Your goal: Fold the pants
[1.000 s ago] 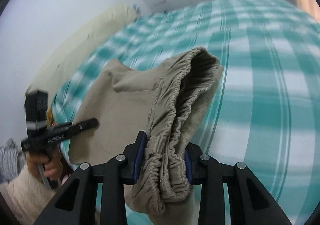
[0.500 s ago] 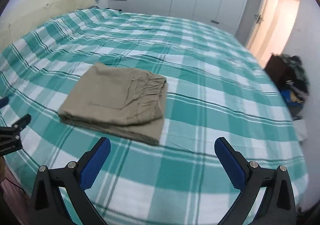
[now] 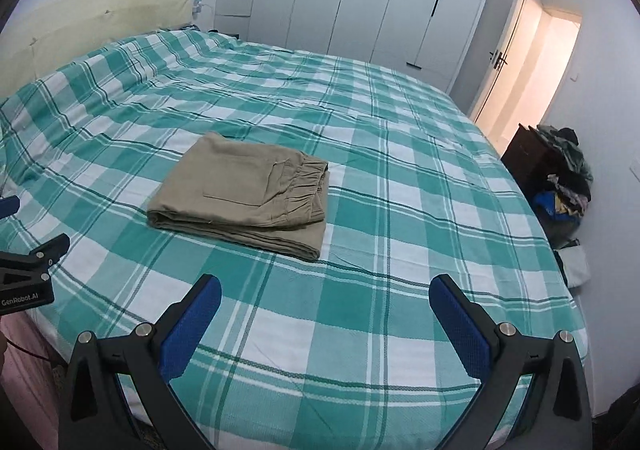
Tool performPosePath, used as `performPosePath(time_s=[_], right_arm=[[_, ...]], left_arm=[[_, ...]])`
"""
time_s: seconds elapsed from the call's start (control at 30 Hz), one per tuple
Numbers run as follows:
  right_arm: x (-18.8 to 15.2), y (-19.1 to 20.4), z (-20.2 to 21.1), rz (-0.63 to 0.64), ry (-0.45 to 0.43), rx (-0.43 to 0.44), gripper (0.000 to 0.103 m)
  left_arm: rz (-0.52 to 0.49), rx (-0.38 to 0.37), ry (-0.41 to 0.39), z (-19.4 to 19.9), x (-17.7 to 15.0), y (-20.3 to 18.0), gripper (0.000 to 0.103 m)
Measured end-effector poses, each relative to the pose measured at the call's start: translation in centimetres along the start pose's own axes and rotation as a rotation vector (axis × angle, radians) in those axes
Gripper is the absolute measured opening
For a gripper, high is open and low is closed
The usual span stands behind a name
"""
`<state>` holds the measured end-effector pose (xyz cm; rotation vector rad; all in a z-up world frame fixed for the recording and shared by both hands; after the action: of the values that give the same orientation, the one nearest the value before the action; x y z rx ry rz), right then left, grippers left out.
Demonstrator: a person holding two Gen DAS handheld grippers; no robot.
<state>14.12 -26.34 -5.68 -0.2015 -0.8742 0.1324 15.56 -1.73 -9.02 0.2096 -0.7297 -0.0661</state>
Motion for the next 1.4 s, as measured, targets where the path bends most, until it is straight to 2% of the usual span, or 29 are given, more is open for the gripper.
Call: performPosePath(time_s=[0.07, 0.27, 0.53, 1.4], right_arm=[[-0.1, 0.2, 0.7, 0.007, -0.003, 0.0, 0.102], [-0.1, 0.8, 2.6, 0.021, -0.011, 0.007, 0.102], [-0.8, 2.2, 3.9, 0.025, 0.046, 0.062, 0.102], [-1.3, 1.6, 4.6, 0.029, 0.076, 0.049, 0.102]], left_arm=[[-0.008, 0.001, -0.006, 0.6, -0.3, 0.1, 0.1], [0.006, -0.06, 0.004, 2.1, -0.9, -0.3, 0.102], [0.002, -0.079, 0.061, 2.9, -1.2, -1.0, 0.101], [-0.018, -0.079, 0.048, 3.5, -0.6, -1.8, 0.101]])
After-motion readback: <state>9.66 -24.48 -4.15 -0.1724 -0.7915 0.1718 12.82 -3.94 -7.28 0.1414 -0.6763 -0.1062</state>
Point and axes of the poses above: each gripper's, at about its wrist camera, not at the fingertips, and z roughly against the way its jaws point, y to its left, x to its top, the point moved 9 cm from there along -z, roughly the way its jaws point, and after that the axes turned 2 degrees about -y, right-handed, at the moved point
